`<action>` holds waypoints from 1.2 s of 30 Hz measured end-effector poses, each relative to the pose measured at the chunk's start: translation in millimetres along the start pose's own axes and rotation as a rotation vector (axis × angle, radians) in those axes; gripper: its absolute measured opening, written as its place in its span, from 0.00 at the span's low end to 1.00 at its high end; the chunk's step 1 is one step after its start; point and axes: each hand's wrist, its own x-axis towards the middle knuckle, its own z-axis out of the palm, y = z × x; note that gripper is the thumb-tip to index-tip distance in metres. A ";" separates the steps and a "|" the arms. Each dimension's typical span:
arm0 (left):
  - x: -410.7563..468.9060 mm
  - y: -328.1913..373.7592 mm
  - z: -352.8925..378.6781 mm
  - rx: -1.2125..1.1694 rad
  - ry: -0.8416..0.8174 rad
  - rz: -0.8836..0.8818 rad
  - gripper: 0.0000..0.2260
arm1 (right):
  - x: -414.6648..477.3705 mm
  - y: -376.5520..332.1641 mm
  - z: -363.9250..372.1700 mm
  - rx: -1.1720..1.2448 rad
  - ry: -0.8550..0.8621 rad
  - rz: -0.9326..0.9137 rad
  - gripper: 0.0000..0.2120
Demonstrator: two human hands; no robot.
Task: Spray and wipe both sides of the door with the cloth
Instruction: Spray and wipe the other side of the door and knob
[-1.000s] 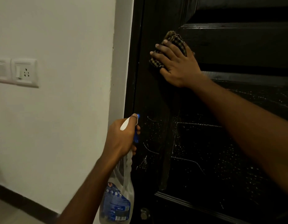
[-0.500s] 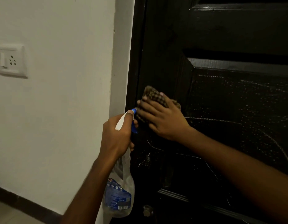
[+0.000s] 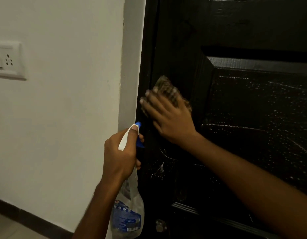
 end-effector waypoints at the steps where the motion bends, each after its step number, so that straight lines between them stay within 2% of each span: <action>1: -1.7 -1.9 -0.6 0.000 0.002 0.009 0.20 | -18.1 -12.3 5.2 -0.001 -0.044 -0.088 0.32; 4: -9.6 -9.0 -2.6 0.000 -0.008 0.009 0.20 | -64.7 -21.4 11.9 -0.034 -0.128 -0.273 0.31; 6: -15.1 -15.4 -2.3 -0.006 -0.041 -0.012 0.18 | -78.7 -5.7 7.7 -0.068 -0.111 -0.272 0.30; 9: -20.9 -27.2 0.8 -0.015 -0.071 -0.079 0.16 | -75.7 16.1 -7.5 -0.060 -0.068 -0.072 0.29; 11: -22.4 -36.6 4.7 -0.041 -0.114 -0.115 0.20 | -68.9 13.8 -13.5 -0.034 -0.060 0.039 0.29; 15: -26.0 -55.7 13.0 -0.078 -0.193 -0.173 0.22 | -69.0 -1.0 -7.8 -0.001 -0.046 0.110 0.29; 21: -44.7 -86.0 20.1 -0.112 -0.163 -0.187 0.23 | -69.4 -4.3 -4.1 0.045 0.002 0.144 0.28; 24: -44.9 -92.4 21.6 -0.151 -0.161 -0.250 0.24 | -63.5 -18.7 -0.5 0.118 0.069 0.273 0.28; 27: -48.3 -96.0 17.4 -0.131 -0.099 -0.200 0.22 | -60.0 -38.3 6.2 0.144 0.092 0.374 0.28; 30: -54.3 -96.9 10.8 -0.063 -0.048 -0.087 0.20 | -71.3 -52.1 13.3 0.106 0.050 0.267 0.29; 34: -64.4 -95.6 6.4 -0.024 -0.024 0.004 0.16 | -128.0 -91.0 32.5 0.072 -0.158 -0.117 0.33; 36: -68.7 -96.6 3.0 -0.028 -0.019 0.015 0.15 | -162.0 -105.3 38.2 0.053 -0.239 -0.229 0.34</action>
